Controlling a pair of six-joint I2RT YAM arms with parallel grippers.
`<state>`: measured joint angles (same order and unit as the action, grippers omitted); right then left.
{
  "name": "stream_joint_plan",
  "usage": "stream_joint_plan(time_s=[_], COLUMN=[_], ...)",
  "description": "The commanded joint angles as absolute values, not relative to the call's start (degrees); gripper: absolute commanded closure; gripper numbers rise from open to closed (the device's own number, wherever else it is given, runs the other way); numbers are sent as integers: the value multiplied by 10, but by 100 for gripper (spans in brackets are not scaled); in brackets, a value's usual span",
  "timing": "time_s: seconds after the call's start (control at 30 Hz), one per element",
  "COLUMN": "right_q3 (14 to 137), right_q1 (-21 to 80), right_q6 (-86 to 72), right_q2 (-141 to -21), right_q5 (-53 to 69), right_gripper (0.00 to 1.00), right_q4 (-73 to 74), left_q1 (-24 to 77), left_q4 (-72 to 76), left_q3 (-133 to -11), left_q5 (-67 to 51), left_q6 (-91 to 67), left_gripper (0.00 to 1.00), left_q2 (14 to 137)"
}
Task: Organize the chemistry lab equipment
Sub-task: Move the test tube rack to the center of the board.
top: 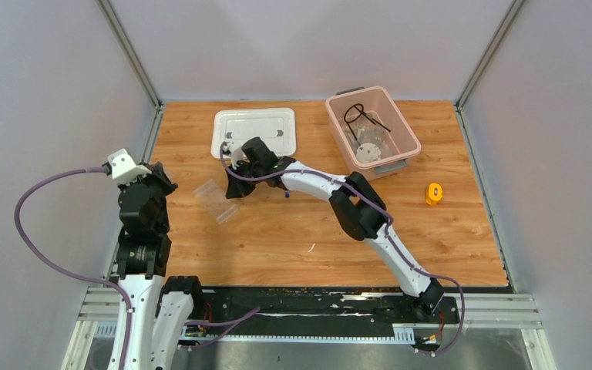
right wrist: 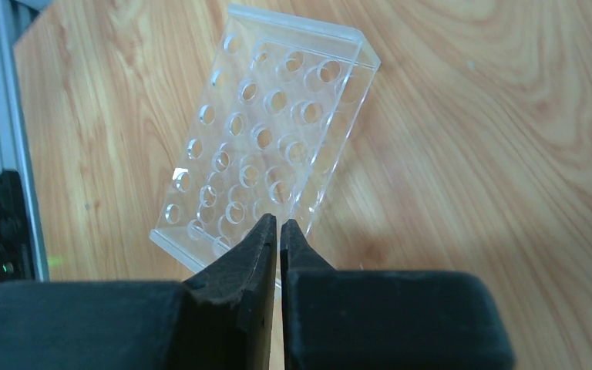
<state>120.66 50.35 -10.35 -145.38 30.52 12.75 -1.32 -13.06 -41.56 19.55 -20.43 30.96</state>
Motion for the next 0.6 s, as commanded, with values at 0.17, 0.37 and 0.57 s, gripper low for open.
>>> stream_joint_plan(time_s=[0.17, 0.37, 0.57], right_q3=[1025, 1011, 1044], right_q1=[470, 464, 470], right_q6=[48, 109, 137], right_q2=[-1311, -1272, -1266], right_q5=[284, 305, 282], right_gripper=[91, 63, 10], right_q4=[169, 187, 196], left_q1=[-18, -18, -18], left_q4=[-118, -117, -116], left_q3=[-408, -408, -406], left_q5=[185, 178, 174], left_q6=[-205, -208, -210], left_gripper=[97, 98, 98], left_q2=[303, 301, 296])
